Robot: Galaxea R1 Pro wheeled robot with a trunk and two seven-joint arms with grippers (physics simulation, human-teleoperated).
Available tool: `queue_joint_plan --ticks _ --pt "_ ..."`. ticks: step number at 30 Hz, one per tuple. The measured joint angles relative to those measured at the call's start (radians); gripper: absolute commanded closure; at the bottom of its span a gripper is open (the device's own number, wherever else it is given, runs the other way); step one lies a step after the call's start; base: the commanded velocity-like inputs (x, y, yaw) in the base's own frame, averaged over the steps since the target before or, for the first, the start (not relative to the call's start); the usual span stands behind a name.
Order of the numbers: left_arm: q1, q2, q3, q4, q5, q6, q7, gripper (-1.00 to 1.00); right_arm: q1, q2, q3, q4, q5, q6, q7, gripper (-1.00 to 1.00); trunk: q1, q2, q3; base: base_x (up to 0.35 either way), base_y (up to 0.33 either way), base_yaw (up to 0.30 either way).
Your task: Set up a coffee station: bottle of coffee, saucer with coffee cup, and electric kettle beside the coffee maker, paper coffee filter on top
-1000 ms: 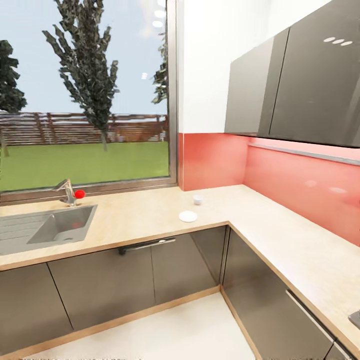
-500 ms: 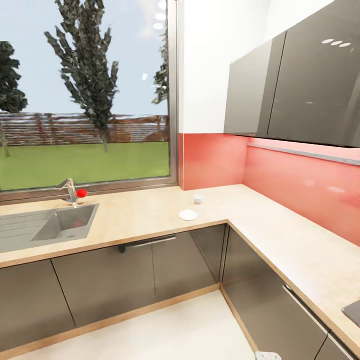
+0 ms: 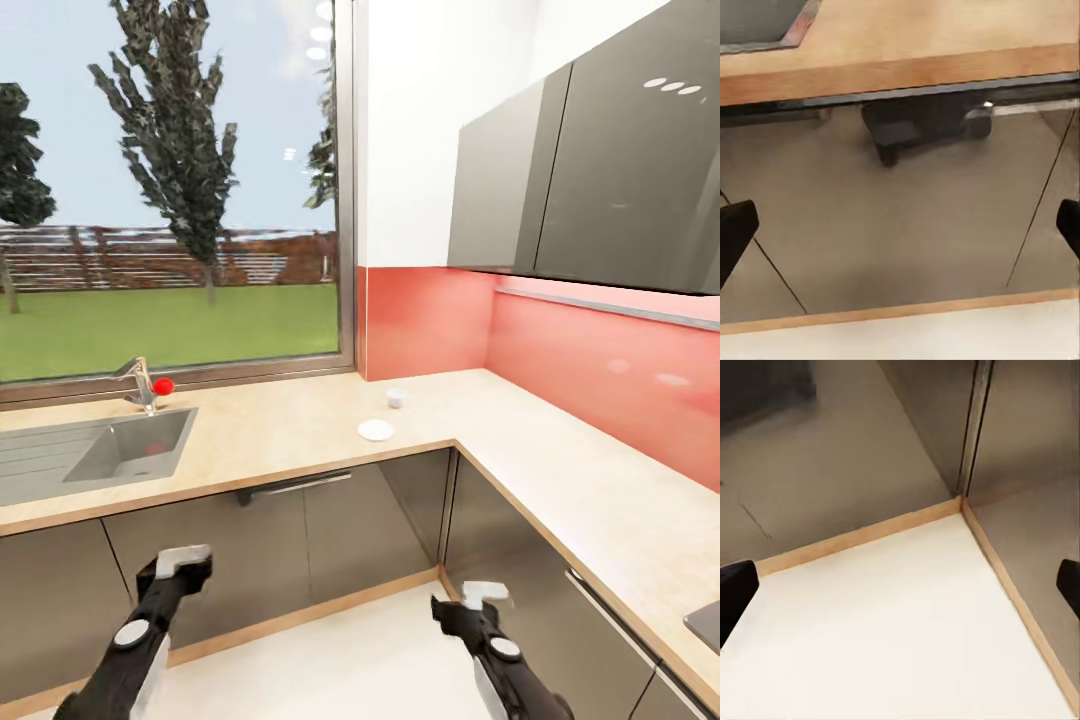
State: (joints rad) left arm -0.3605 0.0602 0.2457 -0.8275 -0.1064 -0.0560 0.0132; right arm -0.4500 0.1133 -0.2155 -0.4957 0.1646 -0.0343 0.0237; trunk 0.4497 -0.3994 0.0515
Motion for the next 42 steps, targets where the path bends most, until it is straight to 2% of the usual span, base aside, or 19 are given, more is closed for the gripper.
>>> queue_joint_plan --ticks 1,3,5,7,10,15,17,19,20,21,24,25,27,29,30,31,34,36,42 --pt "-0.016 0.000 0.000 -0.012 0.005 0.002 -0.009 -1.00 0.000 0.010 0.000 -0.021 0.000 -0.011 0.000 -1.00 0.000 0.000 0.000 0.000 0.000 0.000" --pt "-0.086 0.000 -0.001 -0.068 0.040 0.026 -0.034 -1.00 0.000 0.048 -0.001 -0.115 -0.001 -0.061 0.000 -1.00 0.000 0.000 0.000 0.000 0.000 0.000" --pt "-0.126 0.000 -0.003 -0.099 0.071 0.070 -0.041 -1.00 -0.001 0.060 -0.002 -0.170 -0.002 -0.077 0.000 -1.00 0.000 0.000 0.000 0.000 0.000 0.000" --pt "-0.186 0.003 -0.004 -0.134 0.113 0.163 -0.055 -1.00 -0.002 0.060 -0.002 -0.243 -0.003 -0.088 0.000 -1.00 0.000 0.000 0.000 0.000 0.000 0.000" --pt "-0.267 0.006 -0.006 -0.154 0.153 0.278 -0.090 -1.00 -0.012 0.060 -0.002 -0.309 -0.005 -0.088 -0.001 -1.00 0.000 0.000 0.000 0.000 0.000 0.000" --pt "-0.408 0.002 -0.007 -0.119 0.171 0.421 -0.149 -1.00 -0.103 0.060 -0.003 -0.355 -0.014 -0.069 -0.001 -1.00 0.000 0.000 0.000 0.000 0.000 0.000" --pt "-0.465 0.001 -0.012 -0.074 0.172 0.492 -0.161 -1.00 -0.163 0.060 -0.003 -0.362 -0.028 -0.004 -0.002 -1.00 0.000 0.000 0.000 0.000 0.000 0.000" --pt "-0.520 0.006 -0.019 -0.026 0.173 0.559 -0.166 -1.00 -0.222 0.060 -0.004 -0.365 -0.064 0.113 -0.003 -1.00 0.000 0.000 0.000 0.000 0.000 0.000" --pt "-0.545 0.009 -0.020 -0.003 0.174 0.588 -0.167 -1.00 -0.252 0.060 -0.004 -0.366 -0.092 0.189 -0.003 -1.00 0.000 0.000 0.000 0.000 0.000 0.000" --pt "-0.558 0.011 -0.020 0.008 0.174 0.602 -0.168 -1.00 -0.268 0.060 -0.004 -0.366 -0.110 0.229 -0.003 -1.00 0.000 0.000 0.000 0.000 0.000 0.000" --pt "-0.629 0.017 -0.023 0.066 0.173 0.694 -0.170 -1.00 -0.344 0.060 -0.004 -0.368 -0.231 0.425 -0.005 -1.00 0.000 0.000 0.000 0.000 0.000 0.000" --pt "-0.642 0.018 -0.023 0.076 0.172 0.714 -0.171 -1.00 -0.356 0.060 -0.004 -0.368 -0.250 0.452 -0.005 -1.00 0.000 0.000 0.000 0.000 0.000 0.000" --pt "-0.694 0.020 -0.024 0.115 0.171 0.800 -0.173 -1.00 -0.403 0.060 -0.003 -0.368 -0.301 0.541 -0.007 -1.00 0.000 0.000 0.000 0.000 0.000 0.000" --pt "-0.736 0.022 -0.025 0.156 0.171 0.882 -0.182 -1.00 -0.446 0.060 -0.003 -0.368 -0.324 0.632 -0.007 -1.00 0.000 0.000 0.000 0.000 0.000 0.000" --pt "-0.749 0.021 -0.025 0.172 0.171 0.911 -0.192 -1.00 -0.461 0.060 -0.003 -0.367 -0.330 0.679 -0.007 -1.00 0.000 0.000 0.000 0.000 0.000 0.000" --pt "-0.756 0.022 -0.028 0.188 0.172 0.951 -0.265 -1.00 -0.480 0.060 -0.003 -0.370 -0.340 0.798 -0.003 -1.00 0.000 0.000 0.000 0.000 0.000 0.000" --pt "-0.752 0.023 -0.029 0.186 0.168 0.960 -0.337 -1.00 -0.485 0.060 0.000 -0.383 -0.341 0.850 -0.001 -1.00 0.000 0.000 0.000 0.000 0.000 0.000" --pt "-0.751 0.023 -0.030 0.182 0.167 0.961 -0.365 -1.00 -0.487 0.060 0.020 -0.398 -0.342 0.865 0.000 -1.00 0.000 0.000 0.000 0.000 0.000 0.000" --pt "-0.750 0.024 -0.030 0.181 0.165 0.956 -0.380 -1.00 -0.487 0.060 0.074 -0.407 -0.342 0.874 0.000 -1.00 -0.001 0.000 0.000 0.170 0.000 0.000"
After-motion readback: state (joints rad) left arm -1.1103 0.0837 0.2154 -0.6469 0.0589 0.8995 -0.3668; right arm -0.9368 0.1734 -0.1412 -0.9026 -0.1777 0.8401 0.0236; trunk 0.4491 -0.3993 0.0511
